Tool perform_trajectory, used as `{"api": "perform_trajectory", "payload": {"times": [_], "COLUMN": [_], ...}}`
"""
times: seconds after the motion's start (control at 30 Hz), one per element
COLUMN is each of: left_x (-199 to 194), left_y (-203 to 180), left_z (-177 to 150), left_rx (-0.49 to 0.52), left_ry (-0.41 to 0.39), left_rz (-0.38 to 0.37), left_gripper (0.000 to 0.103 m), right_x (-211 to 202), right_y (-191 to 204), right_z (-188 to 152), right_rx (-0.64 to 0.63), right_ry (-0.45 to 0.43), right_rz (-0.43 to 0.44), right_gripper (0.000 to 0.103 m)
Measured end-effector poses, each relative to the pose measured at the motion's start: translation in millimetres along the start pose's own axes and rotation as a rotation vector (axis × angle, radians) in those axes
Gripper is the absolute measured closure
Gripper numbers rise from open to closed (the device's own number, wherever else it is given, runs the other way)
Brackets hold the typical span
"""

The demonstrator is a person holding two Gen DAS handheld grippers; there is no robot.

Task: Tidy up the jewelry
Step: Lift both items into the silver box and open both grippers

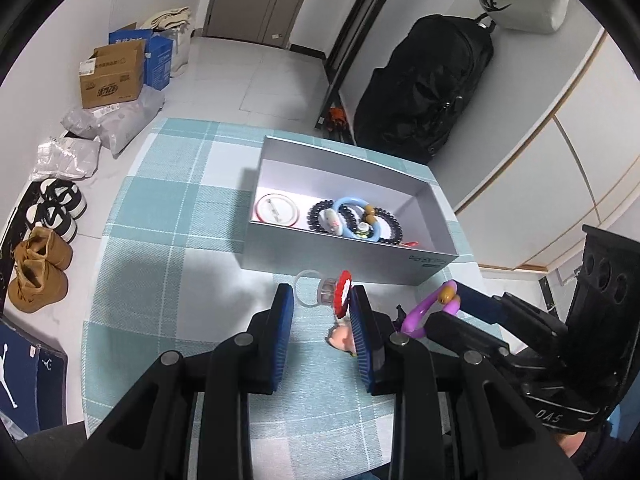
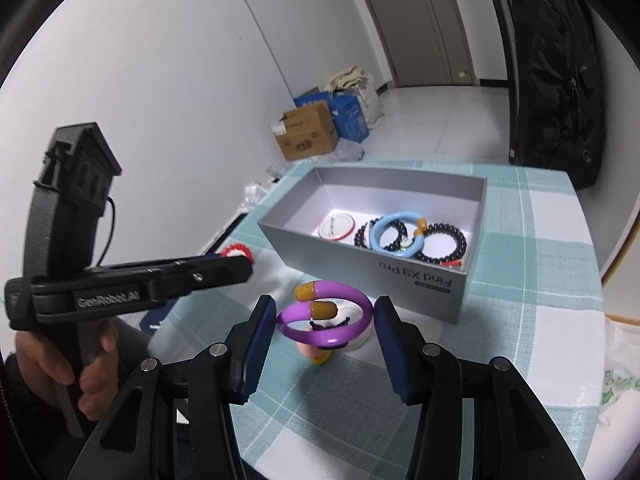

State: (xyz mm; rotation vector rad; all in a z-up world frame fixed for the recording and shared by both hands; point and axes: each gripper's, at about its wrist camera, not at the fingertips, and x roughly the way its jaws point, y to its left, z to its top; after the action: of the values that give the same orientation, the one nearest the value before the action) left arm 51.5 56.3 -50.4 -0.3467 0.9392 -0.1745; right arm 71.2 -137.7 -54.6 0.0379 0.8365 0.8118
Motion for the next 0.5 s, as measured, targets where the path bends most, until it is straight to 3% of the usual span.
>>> {"api": "perform_trajectory", "payload": {"times": [0.5], "left_x": [1], "left_y": [-12], "left_z": [14], "left_rx": [0.004], "left_ry": [-0.04], "left_rz": [-0.048], "left_gripper": [0.08], "right_x": [-24], "right_y": [-14], "right_z": [22], "right_rx": [0.072], "right_ry": [-0.118], "right_rz": [0.081], "right_gripper": [0.054]}}
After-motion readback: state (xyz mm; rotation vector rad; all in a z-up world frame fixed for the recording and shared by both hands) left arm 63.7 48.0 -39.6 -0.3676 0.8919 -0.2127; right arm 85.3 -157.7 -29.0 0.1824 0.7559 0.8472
